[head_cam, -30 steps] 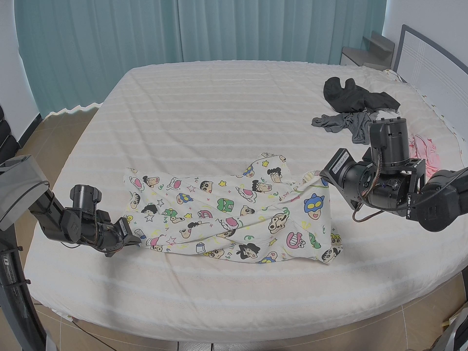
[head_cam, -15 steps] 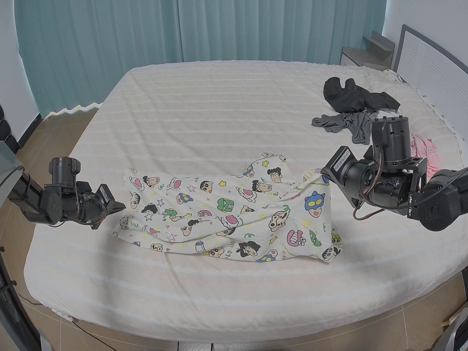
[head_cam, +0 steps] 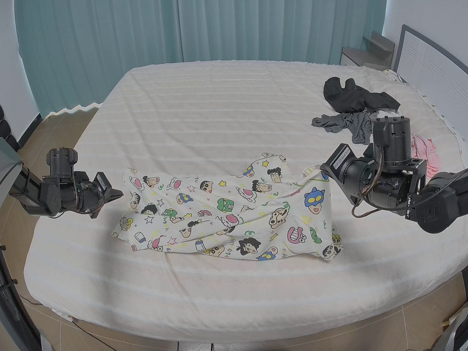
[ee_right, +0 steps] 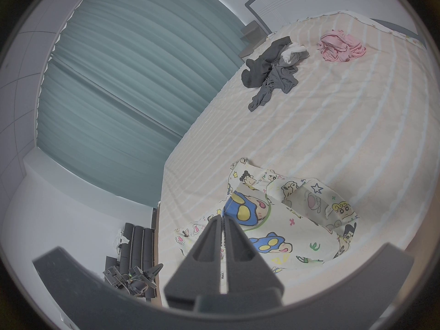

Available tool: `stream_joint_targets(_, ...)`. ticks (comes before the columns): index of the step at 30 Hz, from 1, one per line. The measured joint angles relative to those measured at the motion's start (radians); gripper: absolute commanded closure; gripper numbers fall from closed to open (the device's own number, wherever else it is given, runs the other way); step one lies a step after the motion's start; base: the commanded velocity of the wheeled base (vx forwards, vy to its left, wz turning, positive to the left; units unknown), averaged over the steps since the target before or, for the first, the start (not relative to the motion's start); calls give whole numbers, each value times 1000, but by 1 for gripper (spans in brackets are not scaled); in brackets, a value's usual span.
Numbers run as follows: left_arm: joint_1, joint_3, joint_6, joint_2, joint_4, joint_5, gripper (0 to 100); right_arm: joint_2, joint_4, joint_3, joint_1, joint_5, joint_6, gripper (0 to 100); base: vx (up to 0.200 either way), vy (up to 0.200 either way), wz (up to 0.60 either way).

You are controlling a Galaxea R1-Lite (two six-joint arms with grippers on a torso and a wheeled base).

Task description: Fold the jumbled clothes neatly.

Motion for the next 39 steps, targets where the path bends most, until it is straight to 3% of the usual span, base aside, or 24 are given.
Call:
stream_joint_targets(3,-1,29,70,10,0,-6,100,1,0,6,-1,0,-1,100,0,0,0)
stream_joint_targets(4,-1,43,100,14,0,-6,0,1,0,8,-1,0,-1,100,0,0,0)
stream_joint_targets(11,-3,124,201,48,-21,-10,0,1,-1,19,0,1,-2,100,0,0,0)
stream_joint_targets(22,-41,131,203,108,-139,0,0,-3,-1,29,3,1,-4,100,0,0,0)
stream_joint_targets(33,-74,102,197,174,-165,13,0,-4,-1,29,4,1,-4,100,0,0,0)
stream_joint_targets(34,-74,99,196,177,-165,12,100,-4,0,29,4,2,-4,100,0,0,0)
stream_joint_targets(39,-75,97,172,187,-166,7,100,-3,-1,27,4,2,-4,100,0,0,0)
